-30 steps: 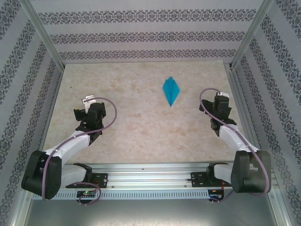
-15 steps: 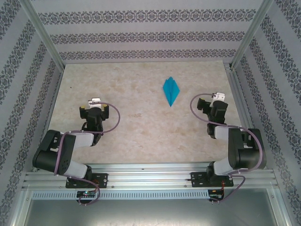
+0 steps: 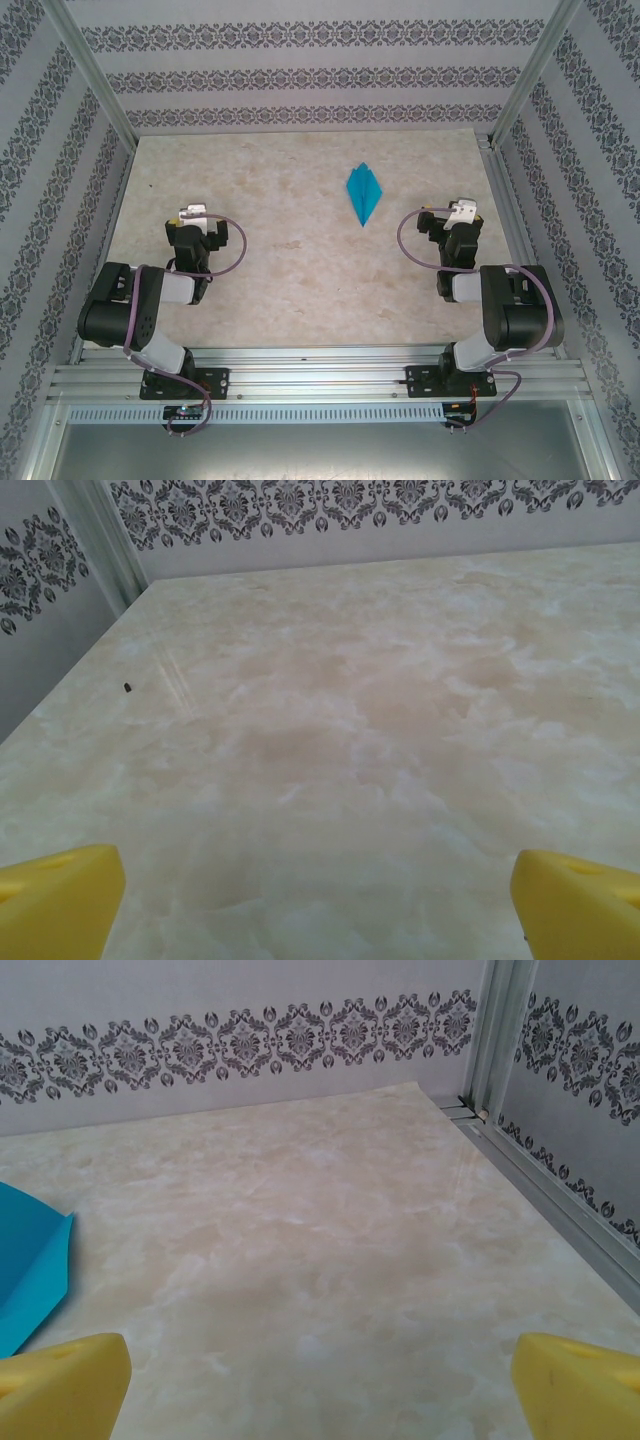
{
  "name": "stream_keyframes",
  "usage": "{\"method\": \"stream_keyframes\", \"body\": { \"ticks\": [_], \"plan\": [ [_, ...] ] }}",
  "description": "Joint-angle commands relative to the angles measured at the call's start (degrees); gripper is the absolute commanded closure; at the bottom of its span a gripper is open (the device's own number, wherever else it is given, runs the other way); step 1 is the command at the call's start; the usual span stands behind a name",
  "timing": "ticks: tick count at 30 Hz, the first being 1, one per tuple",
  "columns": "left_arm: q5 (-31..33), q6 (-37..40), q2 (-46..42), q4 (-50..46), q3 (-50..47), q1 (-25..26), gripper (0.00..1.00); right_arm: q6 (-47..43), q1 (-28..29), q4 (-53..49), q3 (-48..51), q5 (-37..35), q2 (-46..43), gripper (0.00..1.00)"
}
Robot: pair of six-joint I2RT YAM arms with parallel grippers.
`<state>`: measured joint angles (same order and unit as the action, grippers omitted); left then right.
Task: Fold a paper plane with a square sheet of paper (fold left side to right side)
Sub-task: Reset both arms
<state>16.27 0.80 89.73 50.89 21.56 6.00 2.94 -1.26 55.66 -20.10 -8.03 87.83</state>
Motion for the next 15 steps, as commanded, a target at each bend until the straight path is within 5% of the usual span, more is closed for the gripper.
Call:
{"method": "stream_keyframes", "body": {
  "ticks": [1, 15],
  "plan": [
    [-2.08, -1.28, -0.25, -0.05, 0.57, -0.47, 0.0, -0.63, 0.03, 3.02, 0.15, -0.25, 0.14, 0.02],
    [-2.71, -1.23, -0.33, -0.55, 0.76, -0.46, 0.0, -2.01, 0.2, 1.01, -0.56, 2.92, 0.08, 0.02]
  ]
}}
